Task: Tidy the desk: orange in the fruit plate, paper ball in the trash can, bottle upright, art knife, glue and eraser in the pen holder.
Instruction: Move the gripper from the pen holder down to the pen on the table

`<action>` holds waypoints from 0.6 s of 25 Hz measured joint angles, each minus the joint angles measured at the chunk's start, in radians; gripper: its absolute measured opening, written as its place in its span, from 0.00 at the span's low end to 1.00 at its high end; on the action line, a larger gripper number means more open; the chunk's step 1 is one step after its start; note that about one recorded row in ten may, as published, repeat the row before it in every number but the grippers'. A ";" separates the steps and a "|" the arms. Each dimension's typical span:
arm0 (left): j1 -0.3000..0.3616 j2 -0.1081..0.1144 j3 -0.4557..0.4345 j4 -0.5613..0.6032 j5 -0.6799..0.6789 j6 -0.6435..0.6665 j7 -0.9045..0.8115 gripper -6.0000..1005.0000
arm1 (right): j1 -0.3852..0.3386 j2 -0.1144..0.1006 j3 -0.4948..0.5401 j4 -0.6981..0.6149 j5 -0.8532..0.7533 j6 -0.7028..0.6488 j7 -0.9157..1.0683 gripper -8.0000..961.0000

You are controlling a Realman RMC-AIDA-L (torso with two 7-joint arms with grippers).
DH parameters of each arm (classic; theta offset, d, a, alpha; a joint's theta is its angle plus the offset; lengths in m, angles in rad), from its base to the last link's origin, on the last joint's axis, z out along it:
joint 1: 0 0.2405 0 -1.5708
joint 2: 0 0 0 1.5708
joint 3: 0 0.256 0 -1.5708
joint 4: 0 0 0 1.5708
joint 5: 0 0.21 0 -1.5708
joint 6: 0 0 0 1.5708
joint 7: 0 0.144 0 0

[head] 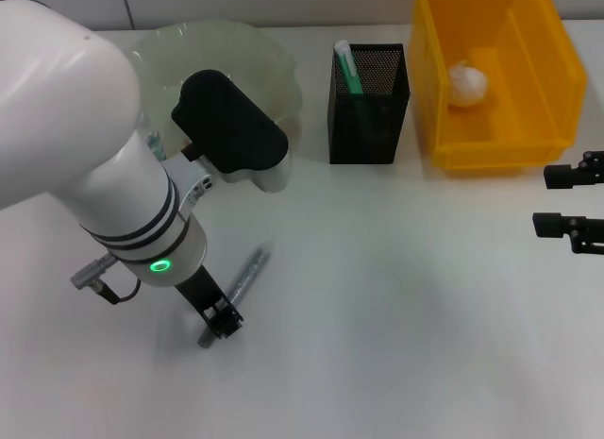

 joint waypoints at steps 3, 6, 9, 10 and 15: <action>-0.005 0.000 0.001 -0.008 -0.006 -0.002 0.000 0.33 | -0.002 0.001 0.000 0.001 0.000 0.000 0.000 0.61; -0.007 0.000 0.002 -0.014 -0.014 -0.002 0.000 0.33 | -0.002 0.001 0.000 0.002 0.000 -0.001 0.000 0.61; -0.008 0.000 0.003 -0.021 -0.014 -0.004 0.000 0.33 | -0.003 0.002 -0.005 0.002 0.000 -0.001 0.007 0.61; -0.008 0.000 0.003 -0.024 -0.014 -0.004 0.000 0.33 | -0.003 0.003 -0.008 0.002 0.000 -0.001 0.009 0.61; -0.004 0.000 0.003 -0.027 -0.012 -0.017 0.000 0.33 | -0.004 0.003 -0.009 0.002 -0.001 -0.002 0.014 0.61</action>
